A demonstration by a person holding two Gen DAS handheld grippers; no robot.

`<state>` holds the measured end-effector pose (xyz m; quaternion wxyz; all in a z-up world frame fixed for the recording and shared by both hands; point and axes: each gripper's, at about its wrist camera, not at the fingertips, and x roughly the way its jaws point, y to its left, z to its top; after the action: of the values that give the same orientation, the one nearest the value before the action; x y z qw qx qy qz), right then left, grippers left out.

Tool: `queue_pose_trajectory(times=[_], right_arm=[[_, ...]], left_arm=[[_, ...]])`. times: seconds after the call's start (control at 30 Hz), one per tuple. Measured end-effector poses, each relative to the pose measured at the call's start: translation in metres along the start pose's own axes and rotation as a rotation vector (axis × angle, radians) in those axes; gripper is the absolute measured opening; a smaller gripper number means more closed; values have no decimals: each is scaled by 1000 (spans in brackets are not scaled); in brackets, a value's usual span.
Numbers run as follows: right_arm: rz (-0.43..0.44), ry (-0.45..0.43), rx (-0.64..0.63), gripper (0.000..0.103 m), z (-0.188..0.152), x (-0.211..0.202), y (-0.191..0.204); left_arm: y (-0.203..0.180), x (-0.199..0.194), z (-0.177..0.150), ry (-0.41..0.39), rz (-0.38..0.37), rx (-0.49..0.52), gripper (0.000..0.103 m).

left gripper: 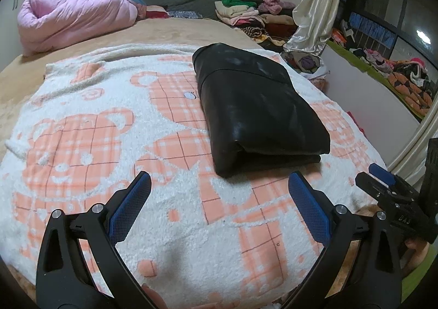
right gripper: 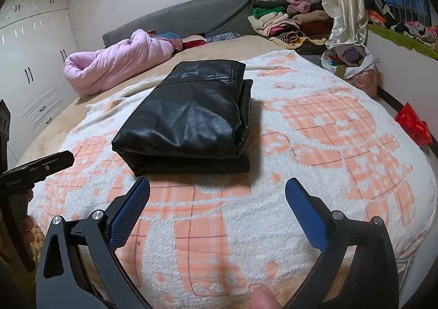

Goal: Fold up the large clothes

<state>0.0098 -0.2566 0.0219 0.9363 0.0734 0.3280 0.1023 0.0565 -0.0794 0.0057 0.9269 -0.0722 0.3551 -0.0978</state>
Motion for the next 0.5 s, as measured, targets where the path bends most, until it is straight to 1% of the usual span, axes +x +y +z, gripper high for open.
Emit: queue_pose_trajectory(times=[0.5], right_arm=[[-7, -2, -6, 99, 2, -1, 0]], left_arm=[[1, 3, -2, 14, 2, -9, 94]])
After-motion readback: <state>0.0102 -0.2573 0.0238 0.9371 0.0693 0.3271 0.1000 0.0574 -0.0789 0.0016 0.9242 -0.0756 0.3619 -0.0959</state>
